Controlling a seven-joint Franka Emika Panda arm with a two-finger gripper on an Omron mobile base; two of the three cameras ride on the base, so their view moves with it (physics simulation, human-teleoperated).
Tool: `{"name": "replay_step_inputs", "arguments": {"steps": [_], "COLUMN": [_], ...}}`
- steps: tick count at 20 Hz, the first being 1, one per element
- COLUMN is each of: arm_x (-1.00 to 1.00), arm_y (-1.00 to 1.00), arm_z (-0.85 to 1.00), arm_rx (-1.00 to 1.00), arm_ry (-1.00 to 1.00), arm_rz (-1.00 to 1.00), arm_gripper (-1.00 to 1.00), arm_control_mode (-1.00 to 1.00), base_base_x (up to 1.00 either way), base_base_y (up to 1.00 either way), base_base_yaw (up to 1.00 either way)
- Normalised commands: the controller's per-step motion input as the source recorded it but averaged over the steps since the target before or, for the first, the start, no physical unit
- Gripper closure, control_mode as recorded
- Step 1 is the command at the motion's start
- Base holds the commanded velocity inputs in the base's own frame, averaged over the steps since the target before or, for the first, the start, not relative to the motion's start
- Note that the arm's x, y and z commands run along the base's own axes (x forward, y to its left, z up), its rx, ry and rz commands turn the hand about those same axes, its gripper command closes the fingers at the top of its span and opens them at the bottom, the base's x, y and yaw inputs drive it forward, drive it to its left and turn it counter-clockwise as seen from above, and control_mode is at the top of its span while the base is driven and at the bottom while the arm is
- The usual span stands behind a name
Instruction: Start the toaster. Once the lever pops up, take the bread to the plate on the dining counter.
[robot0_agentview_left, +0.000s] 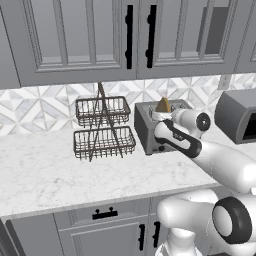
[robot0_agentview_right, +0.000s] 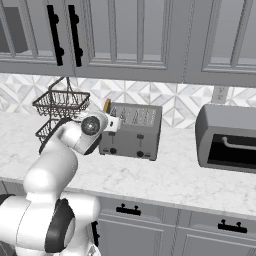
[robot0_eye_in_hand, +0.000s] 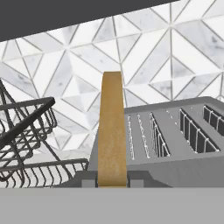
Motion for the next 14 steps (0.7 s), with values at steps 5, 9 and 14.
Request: {"name": "replay_step_inputs", "arguments": {"steps": [5,9,14], "arm_x": [-0.33,-0.94,-1.0], "arm_y": [0.0,0.0,0.0], "arm_z": [1.0,0.46,0.35], "arm_rx": [0.02,0.0,0.0], "arm_ry": [0.19,0.09,0.01], "arm_rz": [0.0,0.0,0.0], "arm_gripper": [1.0,1.0,1.0], "arm_control_mode": [-1.0,-1.0,-1.0], "base_base_x": [0.0,0.0,0.0], "base_base_y": [0.0,0.0,0.0], "base_base_yaw": [0.0,0.0,0.0]}}
